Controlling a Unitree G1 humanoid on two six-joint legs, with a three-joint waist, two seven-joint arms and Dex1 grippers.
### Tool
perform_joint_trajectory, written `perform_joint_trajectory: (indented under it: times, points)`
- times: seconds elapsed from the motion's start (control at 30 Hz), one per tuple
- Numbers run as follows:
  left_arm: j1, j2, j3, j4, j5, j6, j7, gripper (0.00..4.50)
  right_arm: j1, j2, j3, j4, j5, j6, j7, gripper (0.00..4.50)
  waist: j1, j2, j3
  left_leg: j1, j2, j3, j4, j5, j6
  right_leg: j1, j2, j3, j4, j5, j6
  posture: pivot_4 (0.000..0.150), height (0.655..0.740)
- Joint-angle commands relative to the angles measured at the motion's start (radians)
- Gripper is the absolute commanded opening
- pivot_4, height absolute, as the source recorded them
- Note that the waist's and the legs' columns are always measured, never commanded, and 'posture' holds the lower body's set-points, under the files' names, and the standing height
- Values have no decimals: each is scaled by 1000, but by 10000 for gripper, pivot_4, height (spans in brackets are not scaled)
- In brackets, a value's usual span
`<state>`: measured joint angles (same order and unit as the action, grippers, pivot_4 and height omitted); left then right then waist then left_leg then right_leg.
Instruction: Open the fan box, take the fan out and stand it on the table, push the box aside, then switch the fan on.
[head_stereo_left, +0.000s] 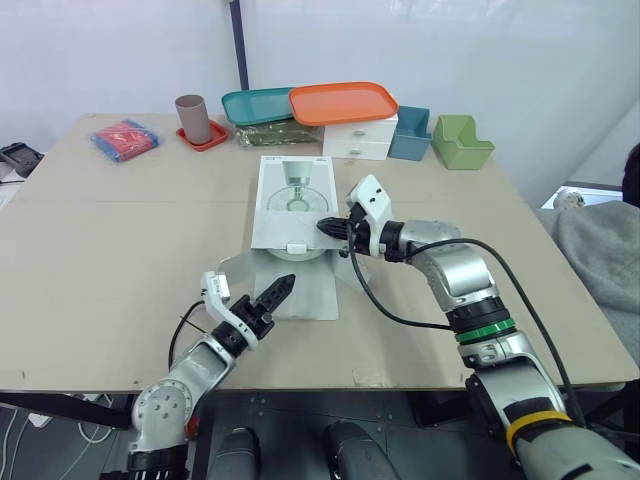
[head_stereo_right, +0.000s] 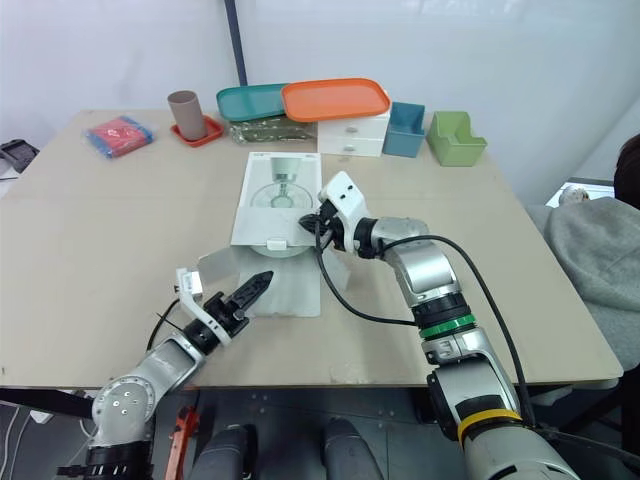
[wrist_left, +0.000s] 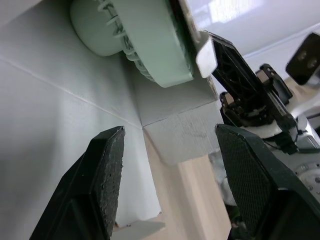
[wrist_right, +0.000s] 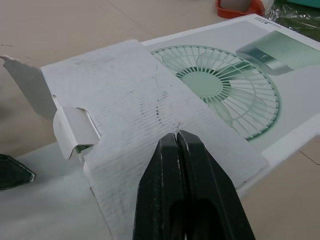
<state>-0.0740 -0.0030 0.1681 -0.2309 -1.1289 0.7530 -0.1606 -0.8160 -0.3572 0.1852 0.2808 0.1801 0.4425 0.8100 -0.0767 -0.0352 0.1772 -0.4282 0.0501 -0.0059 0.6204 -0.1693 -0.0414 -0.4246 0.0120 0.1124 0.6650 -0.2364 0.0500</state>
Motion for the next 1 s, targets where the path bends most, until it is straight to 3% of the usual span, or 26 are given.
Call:
perform_joint_trajectory:
  times: [0.03, 1.0]
  points:
    - [-15, -15, 8, 12, 3, -29, -8, 30823, -27, -13, -12, -33, -5, 6, 10, 0, 0, 0, 0, 0, 0, 0, 0, 0, 0, 0, 0, 0, 0, 0, 0, 1500, 7400]
    - [-149, -68, 33, 176, 16, -56, -91, 30823, -17, -18, -18, -65, -26, 24, 7, 0, 0, 0, 0, -1, -1, 0, 0, 0, 0, 0, 0, 0, 0, 0, 1, 1500, 7400]
